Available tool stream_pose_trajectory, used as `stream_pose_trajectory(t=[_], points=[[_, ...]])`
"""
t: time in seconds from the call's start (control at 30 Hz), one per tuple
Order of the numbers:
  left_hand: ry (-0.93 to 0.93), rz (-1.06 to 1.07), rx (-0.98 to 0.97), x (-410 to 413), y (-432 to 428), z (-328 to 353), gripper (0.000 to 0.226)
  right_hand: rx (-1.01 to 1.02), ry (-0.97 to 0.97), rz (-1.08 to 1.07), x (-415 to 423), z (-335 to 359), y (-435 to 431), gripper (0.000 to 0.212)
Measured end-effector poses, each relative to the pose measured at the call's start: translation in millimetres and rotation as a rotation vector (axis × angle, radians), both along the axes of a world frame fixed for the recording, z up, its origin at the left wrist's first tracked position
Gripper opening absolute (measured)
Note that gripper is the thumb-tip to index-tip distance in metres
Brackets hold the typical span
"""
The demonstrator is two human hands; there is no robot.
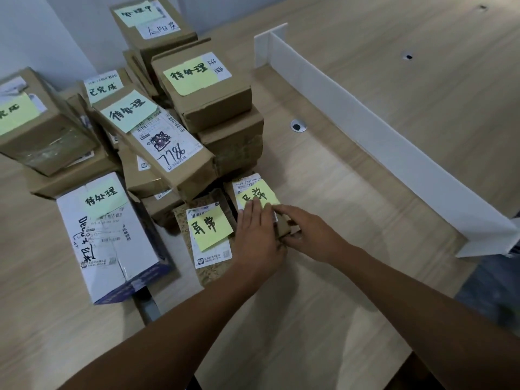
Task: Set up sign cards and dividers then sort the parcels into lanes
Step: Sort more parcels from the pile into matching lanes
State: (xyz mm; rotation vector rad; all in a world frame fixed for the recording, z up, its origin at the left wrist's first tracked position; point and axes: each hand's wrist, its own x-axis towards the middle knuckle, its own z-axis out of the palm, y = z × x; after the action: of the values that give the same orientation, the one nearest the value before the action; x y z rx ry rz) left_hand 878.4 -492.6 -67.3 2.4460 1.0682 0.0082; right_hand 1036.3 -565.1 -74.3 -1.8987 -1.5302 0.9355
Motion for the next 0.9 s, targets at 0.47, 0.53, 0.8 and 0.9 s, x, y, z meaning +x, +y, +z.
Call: stream_pose_trajectory(t=[0.47, 0.53, 0.8, 0.9], points=[[0.005, 0.060, -0.024, -18.6, 7.3, -6.3, 0.111, -0.045, -0.093, -0.063, -0.8, -7.8, -32.3, 0.069], [-0.044, 0.058, -0.057, -16.3, 10.0, -7.6, 0.110, -0.037, -0.058, -0.100, -6.4, -6.4, -29.2, 0.070], [-0.388, -0.077, -0.191, -41.8, -1.0, 25.6, 0.113, 0.192, -0.055, -0.206, -30.8, 26.7, -63.6, 0.074], [-0.478, -0.153, -0.183, -63.3, -5.2, 47.5, 0.113, 0.220, -0.061, -0.170, -43.7, 51.8, -72.9, 0.079]])
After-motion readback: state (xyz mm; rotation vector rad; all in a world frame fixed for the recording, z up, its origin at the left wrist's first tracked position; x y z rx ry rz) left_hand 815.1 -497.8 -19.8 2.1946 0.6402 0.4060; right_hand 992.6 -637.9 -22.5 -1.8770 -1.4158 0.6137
